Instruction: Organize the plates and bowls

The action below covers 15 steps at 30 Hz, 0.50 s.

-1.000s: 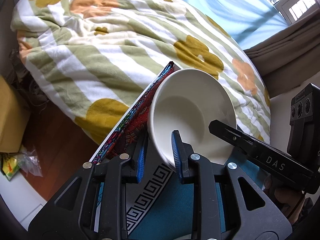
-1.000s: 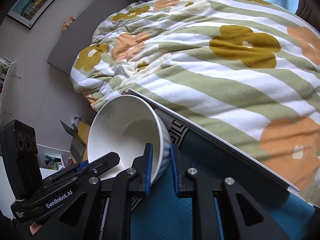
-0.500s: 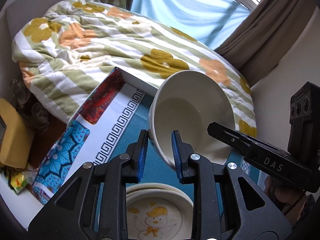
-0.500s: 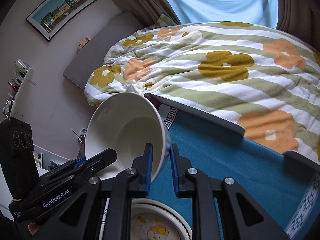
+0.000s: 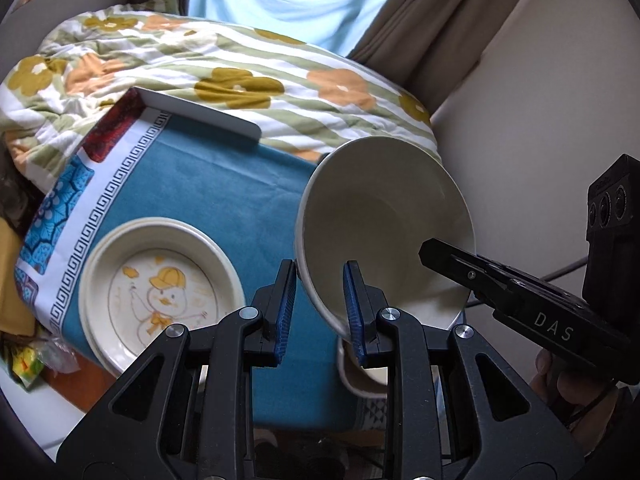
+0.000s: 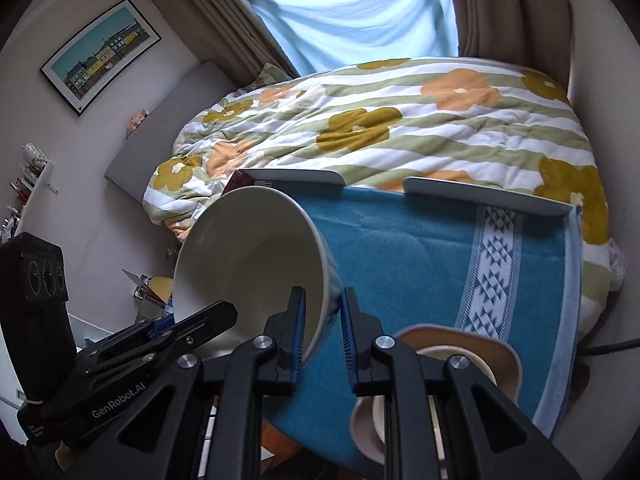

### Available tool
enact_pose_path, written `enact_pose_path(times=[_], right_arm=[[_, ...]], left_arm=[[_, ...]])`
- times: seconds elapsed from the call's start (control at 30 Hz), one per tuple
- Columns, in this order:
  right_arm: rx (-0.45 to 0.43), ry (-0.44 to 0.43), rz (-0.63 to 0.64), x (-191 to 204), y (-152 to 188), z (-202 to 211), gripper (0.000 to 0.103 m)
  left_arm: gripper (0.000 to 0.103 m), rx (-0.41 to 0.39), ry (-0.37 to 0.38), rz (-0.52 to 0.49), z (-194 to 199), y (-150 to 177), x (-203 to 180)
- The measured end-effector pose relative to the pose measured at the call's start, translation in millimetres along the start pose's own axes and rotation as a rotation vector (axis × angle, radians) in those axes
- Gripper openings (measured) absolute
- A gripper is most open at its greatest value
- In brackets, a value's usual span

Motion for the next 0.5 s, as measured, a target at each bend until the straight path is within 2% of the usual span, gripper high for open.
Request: enact_pose_path(times=[0.23,0.5], right_arm=[[-0.001,0.068,-0.097,-41,55,41,0.016],[0.052,0.113,-0.199,-75,105,35,0.016]], left_arm=[[0.021,0.123,0.035,-0.061,-17,50,-42],[0.021,0.226,0.000,-0.145,-60,84,-58]])
Point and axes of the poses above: each gripper's, at about its wrist camera, not at the fingertips, and z roughly against the way its jaws point, x to its left, y to its underside, the point moved 6 cm from there along -z, roughly the way its jaws point, and after that the axes turned 12 degrees about z, right-handed, at the moved point
